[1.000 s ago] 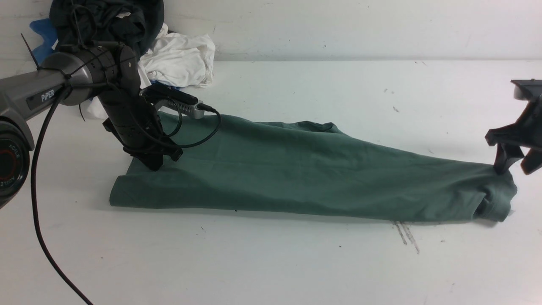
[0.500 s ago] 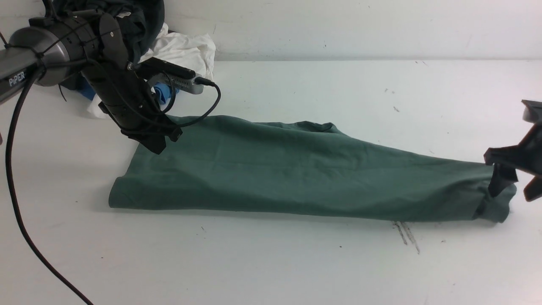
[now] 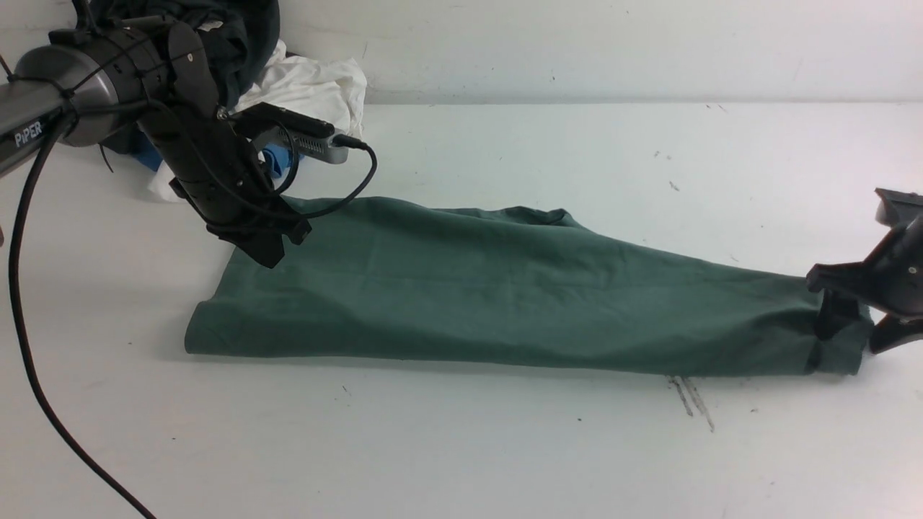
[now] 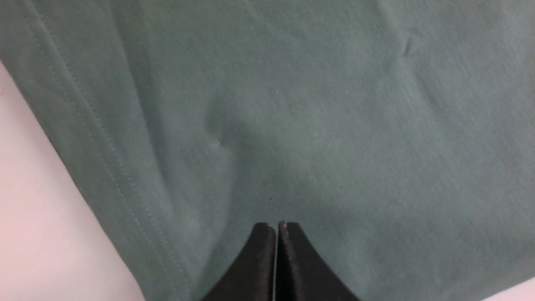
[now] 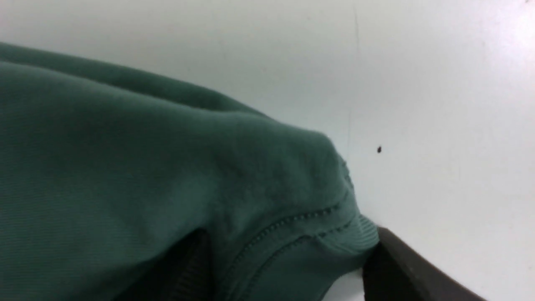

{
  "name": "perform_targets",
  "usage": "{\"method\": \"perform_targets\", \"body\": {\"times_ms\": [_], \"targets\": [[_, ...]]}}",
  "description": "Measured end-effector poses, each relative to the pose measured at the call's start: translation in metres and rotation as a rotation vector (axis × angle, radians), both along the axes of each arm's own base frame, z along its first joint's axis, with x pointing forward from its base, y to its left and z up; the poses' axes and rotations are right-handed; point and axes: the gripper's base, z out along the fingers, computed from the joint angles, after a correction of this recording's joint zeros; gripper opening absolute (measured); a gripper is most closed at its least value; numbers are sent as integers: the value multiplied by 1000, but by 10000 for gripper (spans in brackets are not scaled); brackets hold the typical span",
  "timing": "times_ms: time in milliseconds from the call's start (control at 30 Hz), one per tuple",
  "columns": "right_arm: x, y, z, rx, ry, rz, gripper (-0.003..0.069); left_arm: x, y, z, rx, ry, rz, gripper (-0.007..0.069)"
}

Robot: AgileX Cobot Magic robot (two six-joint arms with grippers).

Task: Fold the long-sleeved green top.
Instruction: Use the right arm to clamp the right edge of the fabric, then use the right arm to drag the right edge of the fabric to the left and folds it over the left edge

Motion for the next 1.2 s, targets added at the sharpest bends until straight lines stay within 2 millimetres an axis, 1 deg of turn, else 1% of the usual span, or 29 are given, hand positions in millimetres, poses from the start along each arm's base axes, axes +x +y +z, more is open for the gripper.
{"method": "perform_targets", "body": {"times_ms": [33,67,133,167,200,233,267,333,367,400,433,533,567,600,633,700,733,767,800,867,967,1000,1033,1067,1100,1167,1200], "targets": [[1,5,0,-3,0,18,363,0,0,0,0,0,0,-8],[1,5,0,-3,0,18,363,0,0,0,0,0,0,-8],[3,12,1,-17,-3,52,214,0,0,0,0,0,-1,-8],[3,14,2,-20,-5,61,166,0,0,1,0,-3,-1,-8],[3,16,4,-26,-11,73,101,-1,0,3,1,-8,-6,-8],[3,15,4,-28,-10,74,92,-1,0,4,1,-9,-6,-8],[1,15,8,-46,-17,89,63,-2,0,10,1,-23,-8,-8],[-3,11,22,-90,-27,114,63,-6,1,23,6,-52,-11,-8],[-4,11,24,-96,-28,117,63,-6,1,25,8,-54,-12,-8],[-11,5,46,-158,-56,128,63,-11,3,41,14,-88,-14,-8],[-16,-1,61,-196,-75,121,63,-15,3,51,17,-106,-16,-8],[-33,-21,103,-310,-134,65,63,-27,5,79,20,-150,-21,-8],[-39,-27,114,-337,-152,41,63,-31,5,86,19,-161,-22,-8],[-40,-28,117,-343,-157,38,63,-33,5,90,19,-167,-22,-8],[-52,-35,138,-384,-199,5,63,-39,6,101,17,-187,-23,-8],[-60,-34,155,-395,-236,-5,63,-44,6,112,15,-212,-23,-8],[-62,-29,165,-391,-261,-1,63,-46,6,115,15,-220,-23,-8],[-64,-21,178,-385,-294,21,63,-48,7,120,14,-231,-24,-8],[-64,-13,186,-372,-312,44,63,-49,7,122,14,-235,-24,-8],[-61,11,204,-337,-353,119,63,-50,7,122,14,-235,-26,-8],[-55,55,228,-282,-416,248,63,-50,7,122,16,-230,-27,-8],[-54,69,233,-266,-426,288,63,-50,7,122,16,-228,-29,-8],[-53,90,241,-242,-451,345,63,-50,7,122,16,-226,-29,-8],[-52,94,239,-238,-448,355,63,-50,7,122,16,-225,-29,-8],[-48,121,245,-211,-468,424,63,-51,7,122,17,-224,-31,-8],[-42,153,244,-183,-471,500,63,-51,7,122,17,-223,-31,-8],[-38,168,240,-171,-466,532,63,-51,7,122,17,-223,-31,-8]]}}
